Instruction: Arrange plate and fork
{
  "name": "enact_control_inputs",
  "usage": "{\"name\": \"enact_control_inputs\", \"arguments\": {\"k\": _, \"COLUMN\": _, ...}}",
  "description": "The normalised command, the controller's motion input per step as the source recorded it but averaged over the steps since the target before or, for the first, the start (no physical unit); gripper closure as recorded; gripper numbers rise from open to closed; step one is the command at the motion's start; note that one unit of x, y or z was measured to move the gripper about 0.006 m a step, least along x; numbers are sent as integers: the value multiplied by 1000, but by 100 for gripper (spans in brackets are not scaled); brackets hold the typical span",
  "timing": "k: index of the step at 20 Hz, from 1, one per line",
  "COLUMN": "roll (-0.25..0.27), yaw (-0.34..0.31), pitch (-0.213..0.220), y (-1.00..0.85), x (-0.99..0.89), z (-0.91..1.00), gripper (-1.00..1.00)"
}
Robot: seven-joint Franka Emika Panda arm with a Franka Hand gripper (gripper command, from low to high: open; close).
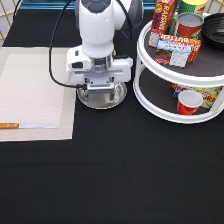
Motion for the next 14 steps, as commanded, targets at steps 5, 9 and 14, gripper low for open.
{"name": "enact_control_inputs", "arguments": {"k": 5, "roll": 87, "yaw": 0, "pitch": 117, "y": -333, "x": 445, "z": 0, "gripper": -100}}
{"name": "enact_control_inputs", "arguments": {"k": 9, "roll": 85, "yaw": 0, "pitch": 118, "y": -347, "x": 456, "z": 0, "gripper": -100}}
{"name": "enact_control_inputs", "arguments": {"k": 14, "roll": 86, "yaw": 0, "pitch": 115, "y": -445, "x": 490, "z": 65, "gripper": -100}}
